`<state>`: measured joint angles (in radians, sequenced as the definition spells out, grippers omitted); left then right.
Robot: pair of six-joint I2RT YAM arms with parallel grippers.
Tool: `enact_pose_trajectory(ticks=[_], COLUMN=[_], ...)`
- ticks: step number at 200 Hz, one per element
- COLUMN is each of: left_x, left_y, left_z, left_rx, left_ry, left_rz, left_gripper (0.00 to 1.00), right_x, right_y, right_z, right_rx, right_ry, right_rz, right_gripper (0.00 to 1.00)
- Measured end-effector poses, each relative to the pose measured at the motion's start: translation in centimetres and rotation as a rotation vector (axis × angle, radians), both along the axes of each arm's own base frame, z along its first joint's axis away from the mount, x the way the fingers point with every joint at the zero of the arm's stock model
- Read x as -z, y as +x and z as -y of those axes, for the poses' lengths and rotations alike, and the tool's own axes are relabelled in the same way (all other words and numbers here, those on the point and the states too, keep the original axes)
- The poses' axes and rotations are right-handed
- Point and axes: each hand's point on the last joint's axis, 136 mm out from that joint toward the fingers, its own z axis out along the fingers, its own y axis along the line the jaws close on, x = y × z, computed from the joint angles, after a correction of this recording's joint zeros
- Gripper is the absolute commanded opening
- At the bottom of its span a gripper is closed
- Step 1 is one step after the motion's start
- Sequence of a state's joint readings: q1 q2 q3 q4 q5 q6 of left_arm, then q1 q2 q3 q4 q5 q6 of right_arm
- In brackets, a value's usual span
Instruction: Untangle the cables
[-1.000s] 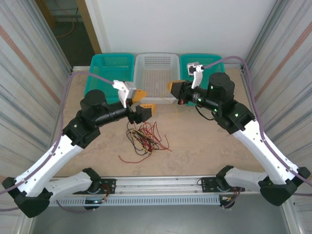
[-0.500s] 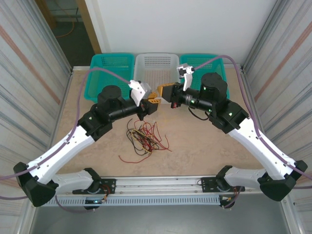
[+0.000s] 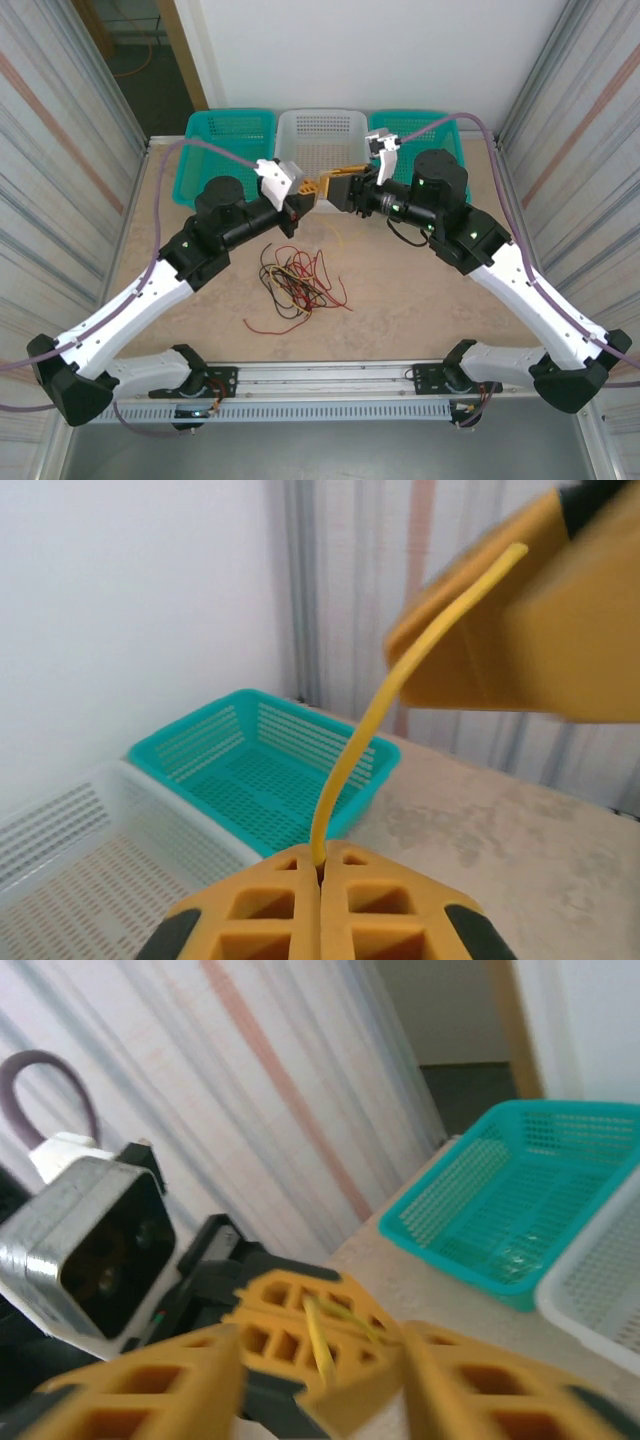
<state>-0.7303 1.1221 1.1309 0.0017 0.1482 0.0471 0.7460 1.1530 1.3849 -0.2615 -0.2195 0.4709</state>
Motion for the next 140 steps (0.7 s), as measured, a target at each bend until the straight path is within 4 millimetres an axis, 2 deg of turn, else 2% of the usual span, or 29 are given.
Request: enact_pose_trajectory(ticks=[12,28,53,69,87,107,125,140], left_x=[-0.2,-0.5,-0.6,-0.4,0.1,1.0,2.5,3.4], left_y=[1.7,4.6,9.7,12.1,14.5,16.8,18.9,20.7], left_z=[-1.6,-4.9,-12.6,-17.1,-21.5,-25.3,-28.2,-29.6], left_rx=[-0.084,-0.233,-0.546,-0.722,-0.883,-1.011,-1.100,-1.152], left_ry=[-0.025,-0.082,-0.235,-0.344,-0.473,-0.607,-0.710,-0.755], left_rz=[-0.014,-0.047,-0.116,-0.142,-0.158,-0.158,-0.159,-0.154], left_gripper=[0.00,0.00,0.00,0.00,0.00,0.00,0.00,0.00], right_x=[0.2,1.1,3.8,6.3,9.4,12.1,13.1,13.4], right_y=[0.7,1.3,1.9,1.9,1.6,1.4,1.3,1.2], right_z=[1.6,4.8,11.1,13.6,14.5,14.6,14.5,14.3], right_rx=[0.094,0.229,0.442,0.521,0.547,0.548,0.544,0.533], right_ry=[-0.019,-0.037,-0.049,-0.058,-0.087,-0.135,-0.149,-0.152], right_rz=[0.010,0.012,-0.037,-0.092,-0.162,-0.225,-0.251,-0.258], right_gripper=[0.95,0.95,0.95,0.95,0.95,0.95,0.95,0.95])
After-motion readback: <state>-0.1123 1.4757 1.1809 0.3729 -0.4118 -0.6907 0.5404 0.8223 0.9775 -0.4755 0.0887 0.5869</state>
